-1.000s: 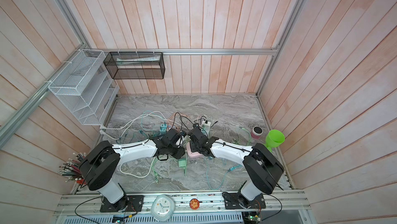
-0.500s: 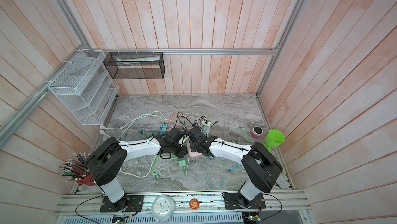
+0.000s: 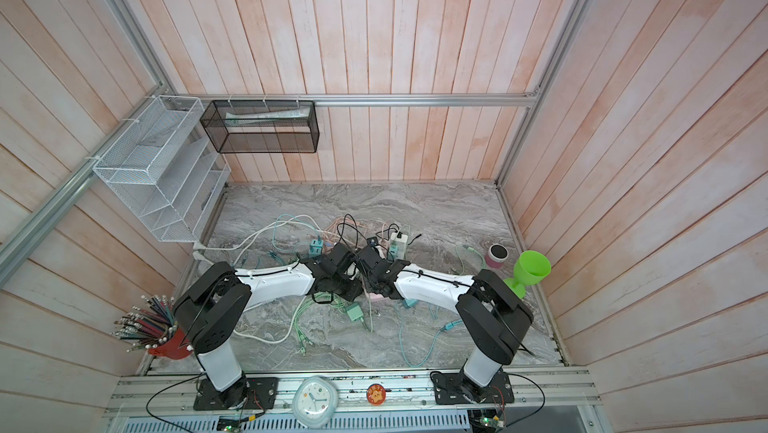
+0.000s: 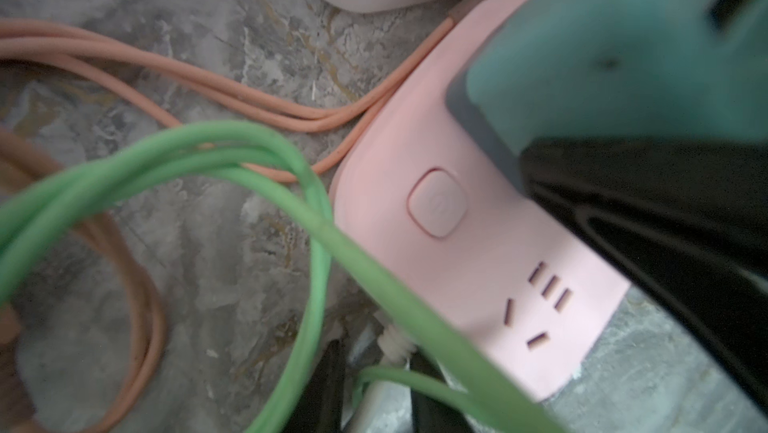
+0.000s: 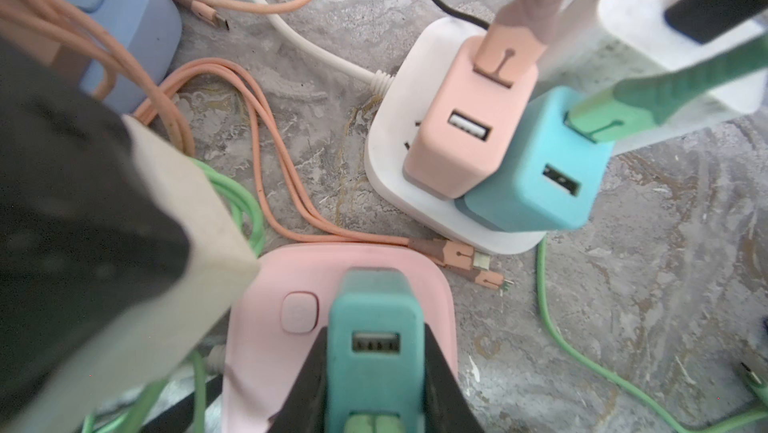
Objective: Pull the plug off the socket
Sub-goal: 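Bring the left gripper onto the pink strip while right grips teal charger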
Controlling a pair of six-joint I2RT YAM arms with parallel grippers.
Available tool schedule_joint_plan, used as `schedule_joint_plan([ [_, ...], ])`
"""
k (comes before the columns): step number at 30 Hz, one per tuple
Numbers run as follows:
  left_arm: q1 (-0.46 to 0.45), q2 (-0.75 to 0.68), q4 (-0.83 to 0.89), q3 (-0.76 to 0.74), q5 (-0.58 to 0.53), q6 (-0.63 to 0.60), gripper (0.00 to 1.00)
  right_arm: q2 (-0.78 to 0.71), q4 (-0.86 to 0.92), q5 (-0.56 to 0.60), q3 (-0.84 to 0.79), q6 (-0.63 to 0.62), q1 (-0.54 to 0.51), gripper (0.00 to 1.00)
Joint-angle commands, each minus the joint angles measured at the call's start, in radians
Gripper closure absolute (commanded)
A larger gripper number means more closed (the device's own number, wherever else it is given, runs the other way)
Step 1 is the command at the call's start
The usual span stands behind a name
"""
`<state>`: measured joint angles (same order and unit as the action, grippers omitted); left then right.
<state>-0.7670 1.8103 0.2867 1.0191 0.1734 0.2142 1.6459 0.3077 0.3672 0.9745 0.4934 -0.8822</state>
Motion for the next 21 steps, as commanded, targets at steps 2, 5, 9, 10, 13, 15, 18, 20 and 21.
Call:
schedule_joint_plan([
  [2, 0.013, 0.044, -0.021, -0.033, -0.001, 0.014, 0.73, -0.093, -0.024, -0.141, -0.067, 0.009, 0.046, 1.0],
  [5, 0.014, 0.044, -0.022, -0.04, -0.007, 0.01, 0.73, -0.134, -0.04, -0.146, -0.086, 0.016, 0.06, 1.0],
  [9, 0.014, 0.054, -0.021, -0.031, 0.004, 0.013, 0.73, -0.101, 0.001, -0.16, -0.05, -0.006, 0.053, 1.0],
  [10, 0.014, 0.057, -0.021, -0.027, 0.006, 0.013, 0.74, -0.082, 0.017, -0.14, -0.036, -0.006, 0.039, 1.0],
  [13, 0.014, 0.054, -0.017, -0.021, 0.011, 0.015, 0.73, -0.008, 0.086, -0.099, 0.018, 0.005, 0.005, 1.0],
  [15, 0.014, 0.04, -0.021, -0.026, 0.018, 0.02, 0.72, 0.02, 0.096, -0.085, 0.026, 0.013, -0.009, 1.0],
  [18, 0.014, -0.001, -0.03, -0.038, 0.019, 0.033, 0.63, 0.035, 0.08, -0.095, 0.013, 0.03, -0.012, 1.0],
  [20, 0.014, -0.033, -0.031, -0.046, 0.018, 0.039, 0.51, 0.032, 0.065, -0.101, -0.004, 0.042, -0.012, 1.0],
  [21, 0.014, -0.047, -0.032, -0.049, 0.019, 0.039, 0.47, 0.027, 0.061, -0.102, -0.012, 0.05, -0.012, 1.0],
])
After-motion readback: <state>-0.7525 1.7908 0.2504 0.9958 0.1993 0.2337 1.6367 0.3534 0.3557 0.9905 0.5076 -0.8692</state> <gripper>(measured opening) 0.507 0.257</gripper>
